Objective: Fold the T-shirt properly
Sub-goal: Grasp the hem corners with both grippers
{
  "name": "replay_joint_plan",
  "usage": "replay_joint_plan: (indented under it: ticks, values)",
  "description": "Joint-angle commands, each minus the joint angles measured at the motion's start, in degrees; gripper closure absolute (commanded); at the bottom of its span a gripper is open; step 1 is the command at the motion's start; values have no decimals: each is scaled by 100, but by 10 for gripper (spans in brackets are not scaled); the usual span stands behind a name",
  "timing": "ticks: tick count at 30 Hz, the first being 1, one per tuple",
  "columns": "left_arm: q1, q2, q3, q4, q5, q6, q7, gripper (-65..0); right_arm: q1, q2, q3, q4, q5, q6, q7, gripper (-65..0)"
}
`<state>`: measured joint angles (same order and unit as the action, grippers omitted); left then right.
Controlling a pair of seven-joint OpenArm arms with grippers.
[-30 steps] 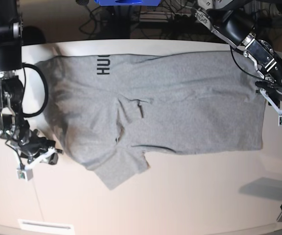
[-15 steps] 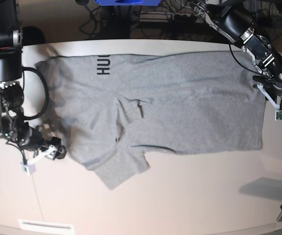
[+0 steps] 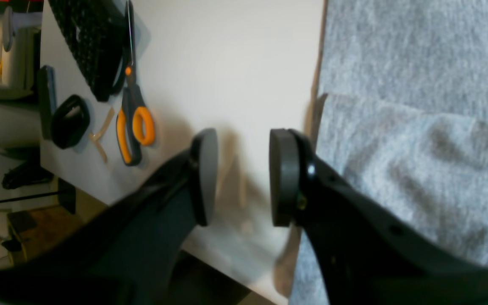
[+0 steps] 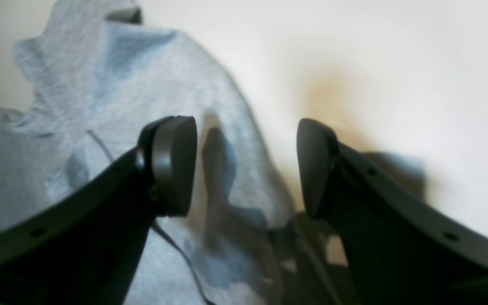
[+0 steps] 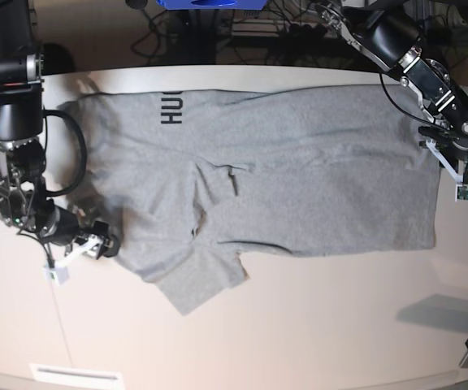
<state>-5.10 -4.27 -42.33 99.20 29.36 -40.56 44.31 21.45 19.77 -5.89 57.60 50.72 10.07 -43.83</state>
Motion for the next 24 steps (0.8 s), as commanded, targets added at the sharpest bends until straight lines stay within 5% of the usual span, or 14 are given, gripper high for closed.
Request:
replay_joint_plan:
  ticks: [1, 12, 15, 18, 24]
  values:
    - [-83, -87, 0, 98, -13, 56, -75, -203, 127, 49, 13, 73, 31, 44, -25, -361]
    - [-118, -87, -36, -25, -13, 56, -75, -205, 127, -74, -312, 81, 23, 18, 19, -344]
    - [-127, -87, -36, -201, -13, 56, -75, -205, 127, -82, -294, 64, 23, 18, 27, -221]
    - [-127, -87, -36, -280, -13, 56, -75, -207, 127, -82, -286, 64, 23, 9, 27, -3]
    - [-417, -96, -44, -421, -13, 56, -58, -212, 136, -65, -268, -77, 23, 9, 27, 0]
